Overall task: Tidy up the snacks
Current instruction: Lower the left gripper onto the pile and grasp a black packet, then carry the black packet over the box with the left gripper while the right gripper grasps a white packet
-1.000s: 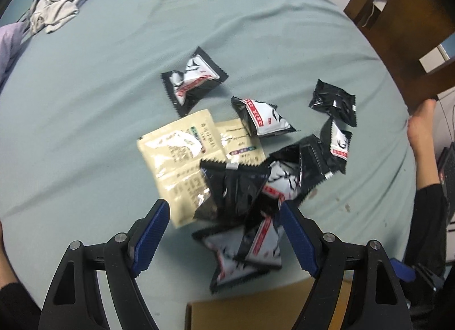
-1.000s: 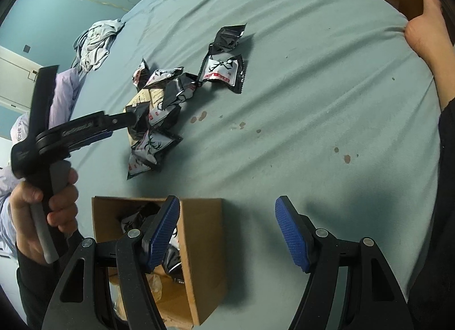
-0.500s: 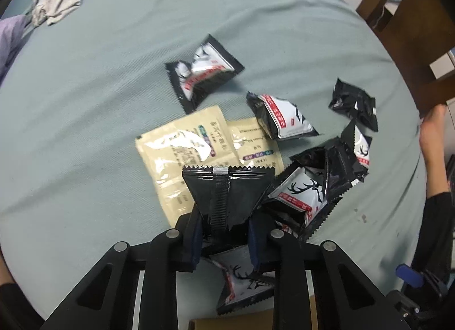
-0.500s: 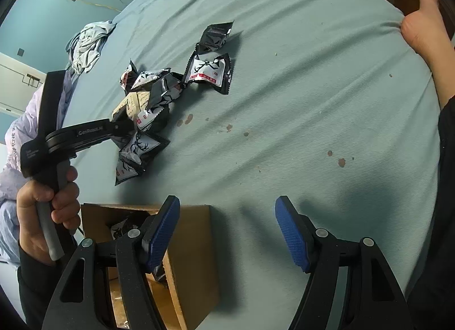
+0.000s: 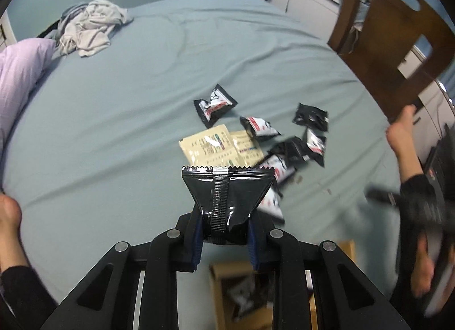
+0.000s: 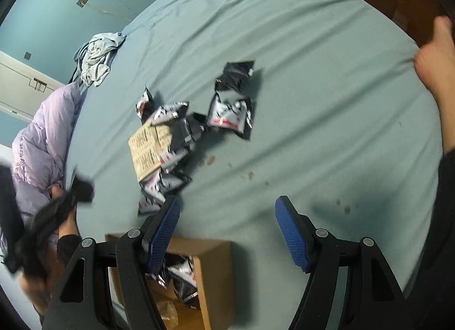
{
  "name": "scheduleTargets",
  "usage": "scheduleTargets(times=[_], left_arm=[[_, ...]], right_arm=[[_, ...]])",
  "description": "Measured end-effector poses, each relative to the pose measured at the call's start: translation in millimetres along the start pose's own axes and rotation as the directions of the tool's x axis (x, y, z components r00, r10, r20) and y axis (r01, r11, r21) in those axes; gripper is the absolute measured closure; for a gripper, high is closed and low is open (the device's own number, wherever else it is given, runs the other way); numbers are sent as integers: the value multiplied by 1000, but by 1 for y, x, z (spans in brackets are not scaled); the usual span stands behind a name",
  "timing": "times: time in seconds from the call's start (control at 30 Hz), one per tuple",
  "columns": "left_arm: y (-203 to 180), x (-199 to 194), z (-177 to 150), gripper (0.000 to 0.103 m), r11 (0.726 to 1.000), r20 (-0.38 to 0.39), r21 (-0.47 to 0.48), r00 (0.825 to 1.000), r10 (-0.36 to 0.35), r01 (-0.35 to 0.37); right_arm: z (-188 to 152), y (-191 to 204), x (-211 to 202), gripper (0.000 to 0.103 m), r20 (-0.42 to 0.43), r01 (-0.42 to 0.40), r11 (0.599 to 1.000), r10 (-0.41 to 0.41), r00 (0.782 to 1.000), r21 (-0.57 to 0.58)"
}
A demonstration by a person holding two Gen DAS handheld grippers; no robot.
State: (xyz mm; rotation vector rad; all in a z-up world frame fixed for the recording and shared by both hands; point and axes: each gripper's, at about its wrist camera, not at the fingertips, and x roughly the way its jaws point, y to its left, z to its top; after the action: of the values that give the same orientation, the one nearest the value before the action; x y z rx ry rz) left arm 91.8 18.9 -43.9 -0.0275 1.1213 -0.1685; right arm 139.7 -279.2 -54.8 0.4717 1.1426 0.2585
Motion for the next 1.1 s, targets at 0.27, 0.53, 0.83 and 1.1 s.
scheduleTargets(times=[0.27,0.53,0.83,1.1], left_arm=[[-2,-38,-51,79,997,24,22,997,-80,79],[-8,-39,-77,79,992,15,28,992,-127,126],[-8,-23,-89,79,989,-23,42,990,-143,144],[-15,-28,-95,79,989,-24,70,991,-130,131]], right_arm=[[46,-10,42,34,-89,-35,996,42,995,80],[80,-11,92,34,-136,16,989,5,991,147],[95,23,128,48,-87,216,976,-215,973,5],[72,38,100,70,24,206,976,-205,979,-74]])
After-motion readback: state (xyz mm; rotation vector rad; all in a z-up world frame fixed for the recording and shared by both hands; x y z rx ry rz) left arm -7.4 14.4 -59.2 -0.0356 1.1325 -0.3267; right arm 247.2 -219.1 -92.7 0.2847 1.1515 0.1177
